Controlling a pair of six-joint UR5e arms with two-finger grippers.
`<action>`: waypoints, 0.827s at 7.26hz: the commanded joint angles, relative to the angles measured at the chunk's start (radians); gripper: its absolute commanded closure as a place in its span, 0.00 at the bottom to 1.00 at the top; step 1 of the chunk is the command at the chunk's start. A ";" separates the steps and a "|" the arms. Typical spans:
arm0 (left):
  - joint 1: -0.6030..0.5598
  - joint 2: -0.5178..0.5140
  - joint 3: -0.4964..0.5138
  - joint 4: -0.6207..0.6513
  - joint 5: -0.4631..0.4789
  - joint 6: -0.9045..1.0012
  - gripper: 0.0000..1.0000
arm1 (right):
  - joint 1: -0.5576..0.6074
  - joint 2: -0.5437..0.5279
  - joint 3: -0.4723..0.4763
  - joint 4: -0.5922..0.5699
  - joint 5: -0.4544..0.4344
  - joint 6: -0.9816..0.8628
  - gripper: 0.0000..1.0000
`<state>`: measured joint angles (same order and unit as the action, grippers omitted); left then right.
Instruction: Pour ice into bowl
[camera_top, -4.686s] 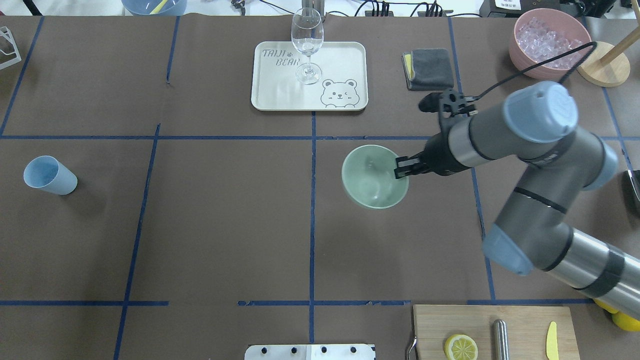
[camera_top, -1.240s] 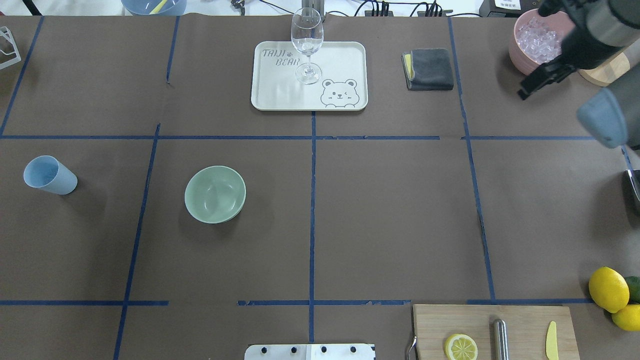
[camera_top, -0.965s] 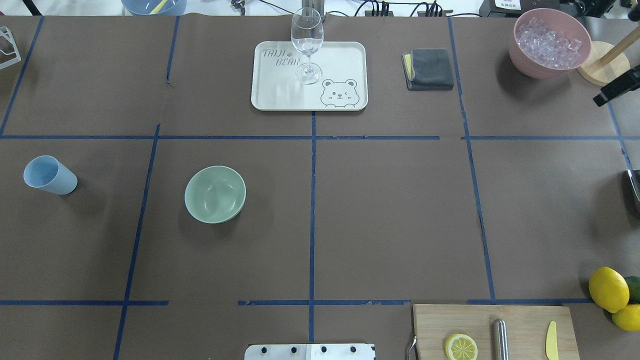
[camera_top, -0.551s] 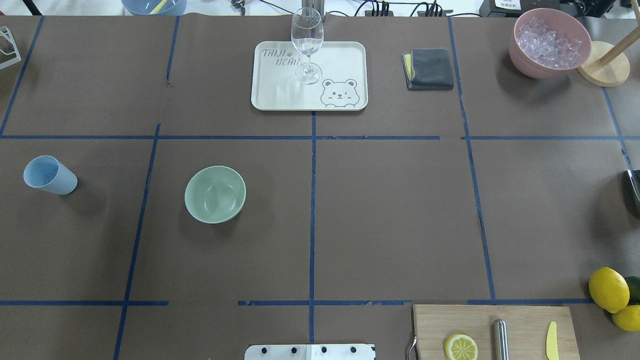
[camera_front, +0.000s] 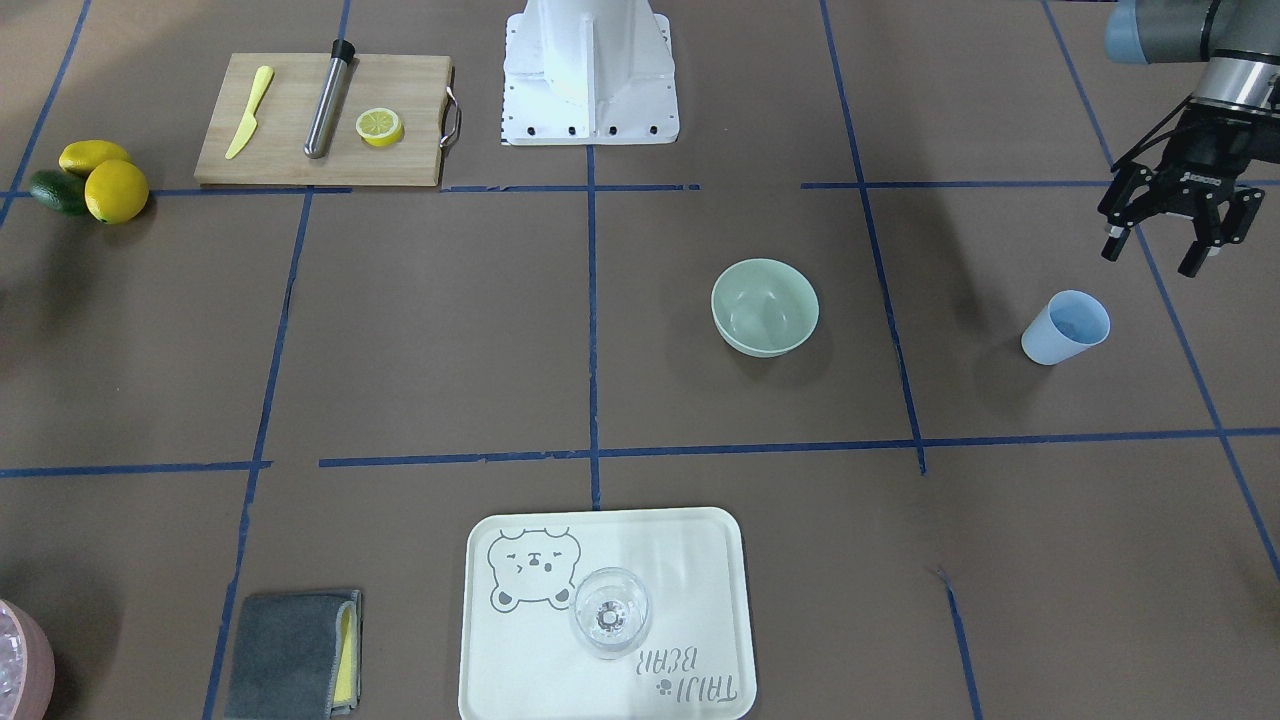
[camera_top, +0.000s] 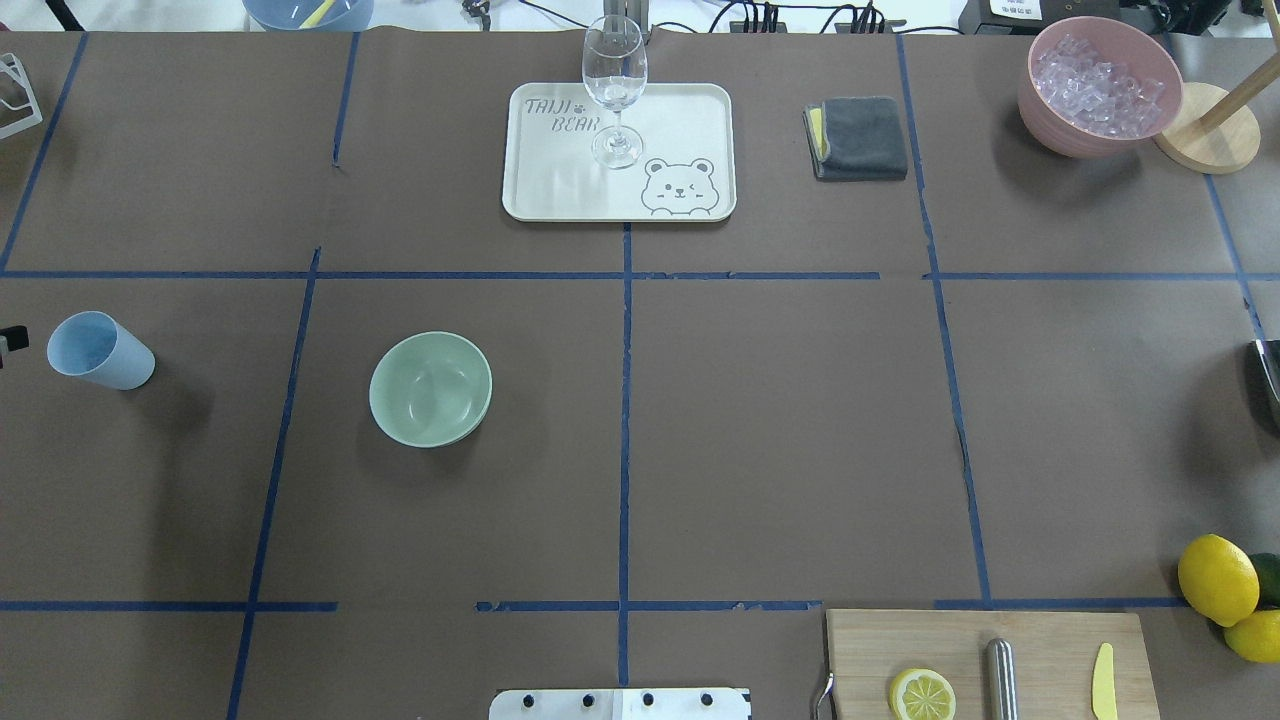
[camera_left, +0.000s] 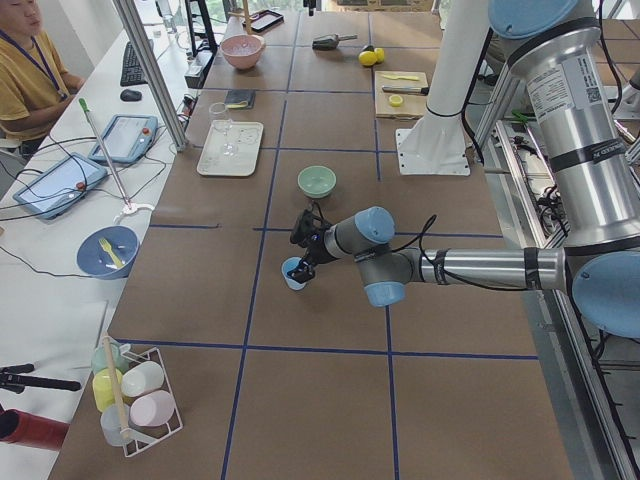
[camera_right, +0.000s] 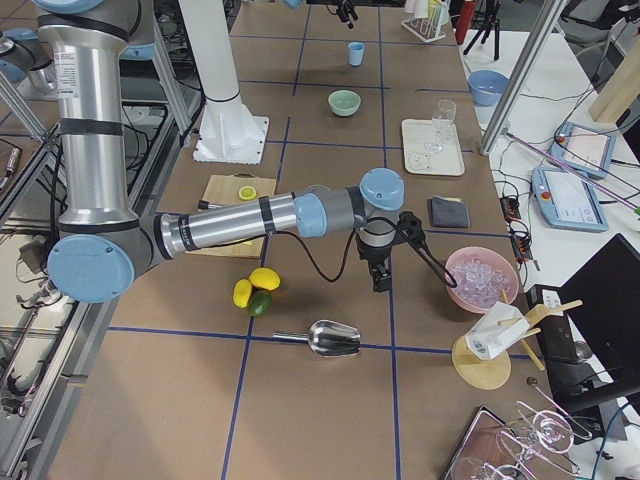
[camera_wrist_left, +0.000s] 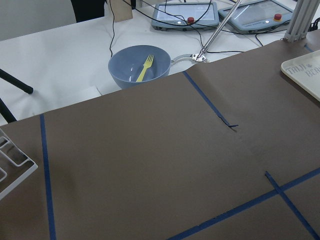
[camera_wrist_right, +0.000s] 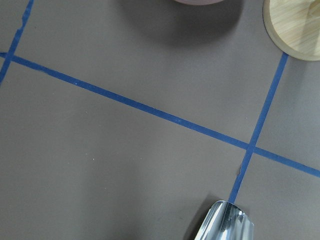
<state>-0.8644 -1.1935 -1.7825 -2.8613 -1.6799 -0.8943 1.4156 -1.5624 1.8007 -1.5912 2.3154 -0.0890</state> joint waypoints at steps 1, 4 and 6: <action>0.195 0.017 0.011 -0.004 0.177 -0.188 0.00 | 0.000 -0.004 0.002 0.000 -0.001 0.000 0.00; 0.311 -0.006 0.090 -0.004 0.362 -0.281 0.00 | 0.000 -0.004 0.005 -0.001 -0.001 -0.001 0.00; 0.312 -0.084 0.165 -0.003 0.378 -0.272 0.01 | 0.000 -0.037 0.031 0.010 -0.001 0.000 0.00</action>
<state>-0.5571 -1.2330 -1.6613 -2.8652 -1.3167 -1.1684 1.4159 -1.5797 1.8150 -1.5870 2.3148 -0.0896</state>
